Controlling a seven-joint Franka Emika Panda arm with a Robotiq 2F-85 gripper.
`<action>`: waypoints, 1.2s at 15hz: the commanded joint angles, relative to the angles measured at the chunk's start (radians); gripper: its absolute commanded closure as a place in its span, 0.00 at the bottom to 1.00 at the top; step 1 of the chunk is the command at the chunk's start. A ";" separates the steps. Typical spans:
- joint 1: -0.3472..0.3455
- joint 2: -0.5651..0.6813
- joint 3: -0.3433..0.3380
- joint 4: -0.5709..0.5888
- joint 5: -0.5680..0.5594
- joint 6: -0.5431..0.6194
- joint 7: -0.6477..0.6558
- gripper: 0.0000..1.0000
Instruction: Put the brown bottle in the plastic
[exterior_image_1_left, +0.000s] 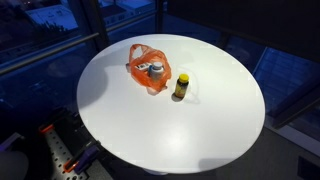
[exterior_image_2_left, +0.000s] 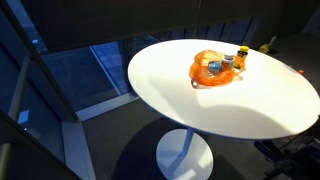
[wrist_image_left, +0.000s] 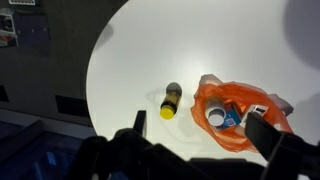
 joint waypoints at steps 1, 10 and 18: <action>0.013 0.119 -0.013 0.105 0.019 -0.055 0.002 0.00; 0.016 0.317 -0.056 0.220 0.112 -0.025 -0.031 0.00; -0.005 0.512 -0.093 0.344 0.173 0.015 -0.024 0.00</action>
